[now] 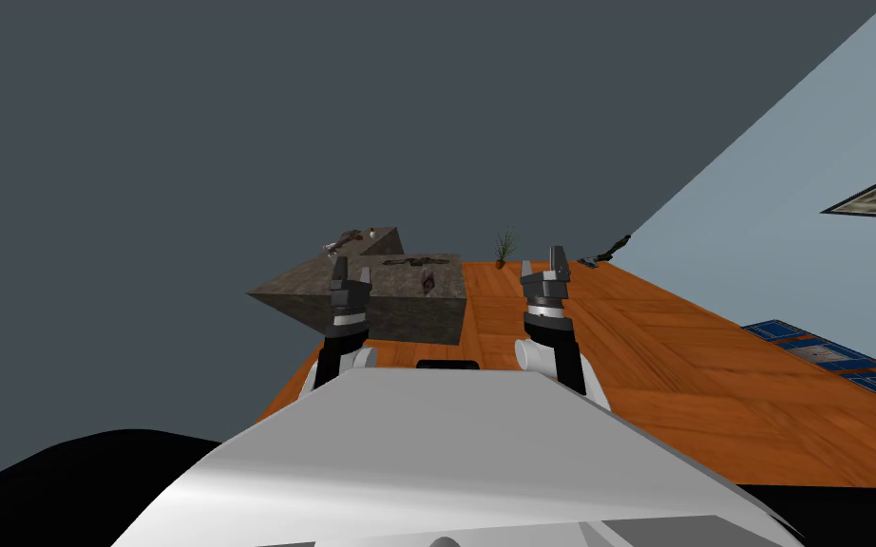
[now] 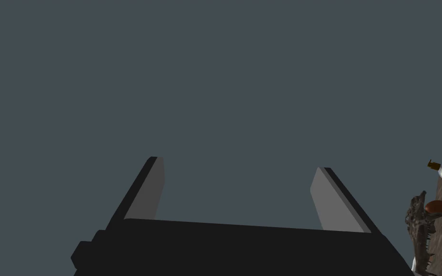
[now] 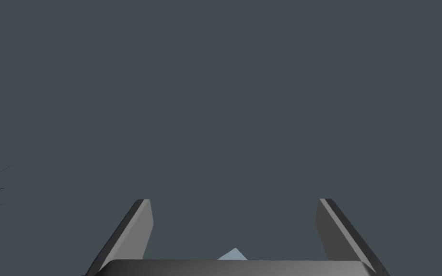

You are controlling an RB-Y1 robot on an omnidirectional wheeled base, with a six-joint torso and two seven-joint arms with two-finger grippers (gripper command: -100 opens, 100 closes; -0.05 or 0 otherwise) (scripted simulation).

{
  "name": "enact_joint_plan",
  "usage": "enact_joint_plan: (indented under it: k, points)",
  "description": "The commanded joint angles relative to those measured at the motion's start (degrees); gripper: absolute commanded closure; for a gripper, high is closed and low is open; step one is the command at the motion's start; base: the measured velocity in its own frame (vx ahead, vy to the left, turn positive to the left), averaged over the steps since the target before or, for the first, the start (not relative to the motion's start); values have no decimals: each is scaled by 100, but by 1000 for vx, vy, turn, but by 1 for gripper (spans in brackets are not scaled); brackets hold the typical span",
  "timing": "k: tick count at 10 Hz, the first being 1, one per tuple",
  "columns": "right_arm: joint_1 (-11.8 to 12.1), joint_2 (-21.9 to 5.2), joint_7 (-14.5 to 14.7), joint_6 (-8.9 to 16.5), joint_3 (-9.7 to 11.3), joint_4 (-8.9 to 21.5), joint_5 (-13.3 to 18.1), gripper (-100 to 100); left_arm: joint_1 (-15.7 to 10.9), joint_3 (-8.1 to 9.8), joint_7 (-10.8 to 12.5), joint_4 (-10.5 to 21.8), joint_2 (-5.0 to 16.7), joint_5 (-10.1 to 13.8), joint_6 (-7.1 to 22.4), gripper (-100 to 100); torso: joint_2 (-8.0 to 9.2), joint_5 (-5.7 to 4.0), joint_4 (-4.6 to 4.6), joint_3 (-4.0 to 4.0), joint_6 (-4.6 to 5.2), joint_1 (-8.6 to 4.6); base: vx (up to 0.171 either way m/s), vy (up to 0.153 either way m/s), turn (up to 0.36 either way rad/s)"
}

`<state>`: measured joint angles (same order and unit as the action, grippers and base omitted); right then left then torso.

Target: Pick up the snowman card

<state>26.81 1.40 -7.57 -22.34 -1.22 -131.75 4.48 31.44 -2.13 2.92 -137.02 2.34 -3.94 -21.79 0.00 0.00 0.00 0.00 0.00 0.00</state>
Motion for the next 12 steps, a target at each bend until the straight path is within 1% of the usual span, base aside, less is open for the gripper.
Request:
enact_joint_plan:
  k: [1,4,8,9,12]
  points:
    - [0,0,0,0,0,0,0,0,-42,-65,-96,125,167,-99,6,-100,0,0,0,0,0,0,5,28,2]
    - [0,-1,0,0,-1,0,0,0,-135,-220,-326,405,366,-334,17,-100,-3,6,-1,-2,0,25,4,65,-2]
    - [0,-1,0,0,-1,0,0,0,-312,-532,-789,944,535,-809,33,-100,-7,9,-2,-4,0,39,12,96,-1]
    - [0,-1,0,0,-1,0,0,0,-312,-532,-789,944,535,-809,33,-100,-3,10,-1,-2,-1,44,-6,81,-4]
    - [0,-1,0,0,-1,0,0,0,-479,-828,-1214,1432,607,-1258,46,-100,-2,8,-1,-1,0,34,7,95,1]
